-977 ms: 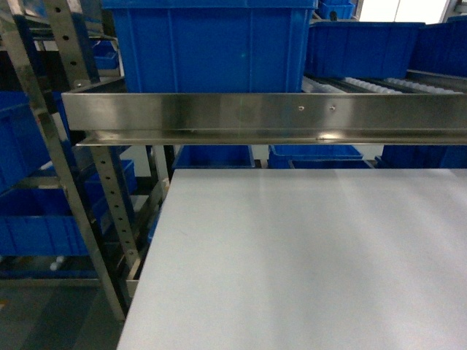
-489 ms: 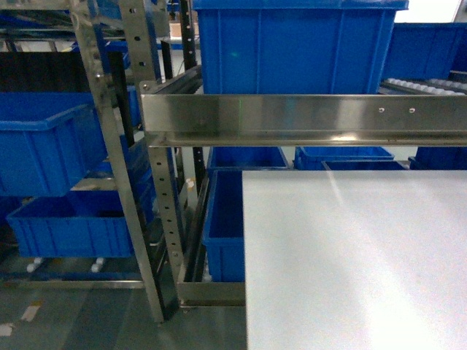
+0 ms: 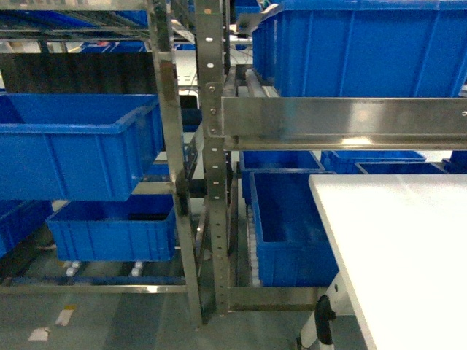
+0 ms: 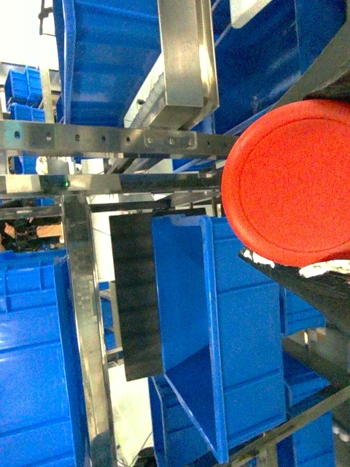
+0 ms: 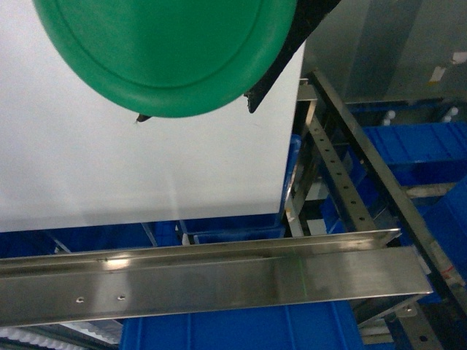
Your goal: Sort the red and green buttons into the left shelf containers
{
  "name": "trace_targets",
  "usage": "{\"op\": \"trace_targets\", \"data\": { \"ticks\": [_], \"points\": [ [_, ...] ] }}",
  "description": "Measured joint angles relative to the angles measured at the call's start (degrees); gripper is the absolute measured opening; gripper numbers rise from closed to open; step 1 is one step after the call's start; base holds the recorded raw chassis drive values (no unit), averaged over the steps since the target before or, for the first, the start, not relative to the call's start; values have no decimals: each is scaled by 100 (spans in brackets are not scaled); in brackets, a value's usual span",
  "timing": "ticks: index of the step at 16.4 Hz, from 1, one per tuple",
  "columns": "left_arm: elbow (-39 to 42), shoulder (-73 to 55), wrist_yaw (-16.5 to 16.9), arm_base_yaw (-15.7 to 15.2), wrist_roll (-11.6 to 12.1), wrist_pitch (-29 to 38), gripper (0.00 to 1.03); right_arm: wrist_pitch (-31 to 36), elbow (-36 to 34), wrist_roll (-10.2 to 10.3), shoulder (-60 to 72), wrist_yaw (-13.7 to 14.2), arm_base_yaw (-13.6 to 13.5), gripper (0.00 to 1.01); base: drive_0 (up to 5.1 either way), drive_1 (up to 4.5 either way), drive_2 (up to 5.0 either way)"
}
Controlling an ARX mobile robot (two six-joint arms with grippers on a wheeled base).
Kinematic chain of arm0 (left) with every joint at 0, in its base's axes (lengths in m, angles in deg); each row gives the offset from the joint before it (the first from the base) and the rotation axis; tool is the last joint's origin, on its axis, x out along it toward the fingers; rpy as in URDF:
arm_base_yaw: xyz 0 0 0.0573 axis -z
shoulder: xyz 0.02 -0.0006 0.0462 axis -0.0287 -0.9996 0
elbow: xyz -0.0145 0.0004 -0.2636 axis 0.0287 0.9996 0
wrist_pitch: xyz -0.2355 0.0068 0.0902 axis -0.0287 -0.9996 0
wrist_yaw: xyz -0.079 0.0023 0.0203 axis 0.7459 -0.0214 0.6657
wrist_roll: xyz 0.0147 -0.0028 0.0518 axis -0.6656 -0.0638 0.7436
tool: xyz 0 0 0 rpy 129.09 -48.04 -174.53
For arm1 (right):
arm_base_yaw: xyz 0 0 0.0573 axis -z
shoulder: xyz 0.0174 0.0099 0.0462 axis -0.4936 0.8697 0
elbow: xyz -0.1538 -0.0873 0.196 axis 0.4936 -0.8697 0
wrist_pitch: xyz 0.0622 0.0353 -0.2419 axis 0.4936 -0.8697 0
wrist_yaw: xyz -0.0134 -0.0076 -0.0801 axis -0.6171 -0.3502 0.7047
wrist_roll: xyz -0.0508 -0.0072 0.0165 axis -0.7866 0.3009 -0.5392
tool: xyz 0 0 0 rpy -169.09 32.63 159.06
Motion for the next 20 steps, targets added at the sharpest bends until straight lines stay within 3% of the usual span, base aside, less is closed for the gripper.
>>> {"op": "trace_targets", "data": {
  "ticks": [20],
  "points": [
    [0, -7, -2, -11, 0, -4, 30, -4, 0, 0, 13, 0, 0, 27, -413, 449, -16]
  ]
}}
